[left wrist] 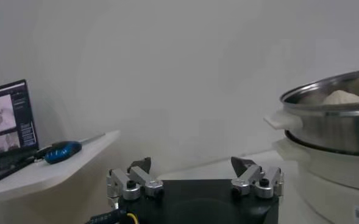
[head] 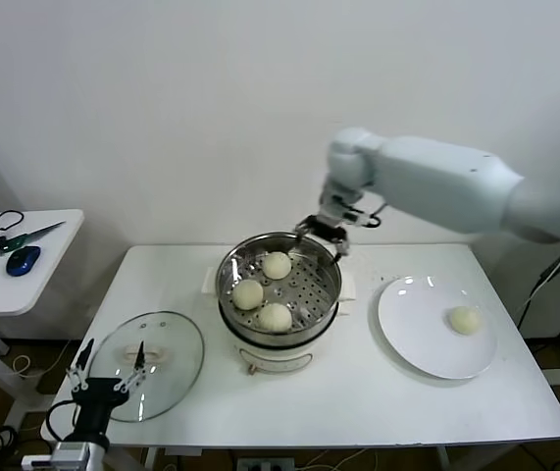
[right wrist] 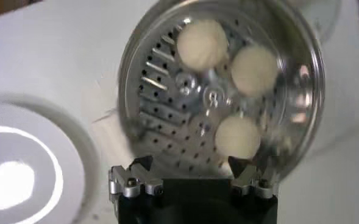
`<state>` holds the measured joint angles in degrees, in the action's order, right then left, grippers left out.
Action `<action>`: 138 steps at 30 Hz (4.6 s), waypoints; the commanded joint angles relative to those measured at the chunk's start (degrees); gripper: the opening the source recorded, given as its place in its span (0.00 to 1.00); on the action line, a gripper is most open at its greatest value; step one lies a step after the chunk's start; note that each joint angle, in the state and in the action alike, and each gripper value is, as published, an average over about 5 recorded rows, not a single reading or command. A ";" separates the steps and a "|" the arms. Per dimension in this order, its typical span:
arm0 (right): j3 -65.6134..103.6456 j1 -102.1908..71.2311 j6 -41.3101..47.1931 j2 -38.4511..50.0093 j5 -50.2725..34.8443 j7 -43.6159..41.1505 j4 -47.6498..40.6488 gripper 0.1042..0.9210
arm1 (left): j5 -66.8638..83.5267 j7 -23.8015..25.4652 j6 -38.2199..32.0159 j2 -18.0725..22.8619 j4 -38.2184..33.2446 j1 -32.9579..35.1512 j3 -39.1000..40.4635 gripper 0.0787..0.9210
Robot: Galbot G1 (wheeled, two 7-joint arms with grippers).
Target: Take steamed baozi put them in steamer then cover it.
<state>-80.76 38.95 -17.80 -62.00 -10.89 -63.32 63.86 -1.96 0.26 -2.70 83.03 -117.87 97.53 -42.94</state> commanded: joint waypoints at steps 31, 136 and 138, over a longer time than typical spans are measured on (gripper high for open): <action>37.55 -39.24 8.20 18.62 27.62 -2.53 -24.07 0.88 | -2.51 -0.67 1.37 1.07 0.65 -0.50 0.48 0.88; -24.69 1.49 33.68 -12.88 -44.93 18.37 0.27 0.76 | -0.41 1.11 -0.38 -1.03 0.63 0.04 4.21 0.88; -24.47 1.39 33.75 -12.79 -44.76 18.49 0.17 0.76 | -0.43 1.10 -0.34 -1.07 0.62 0.00 4.19 0.88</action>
<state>-104.52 41.68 15.43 -73.69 -55.61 -45.73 64.27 -2.41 1.30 -3.11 82.08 -117.37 97.65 -38.76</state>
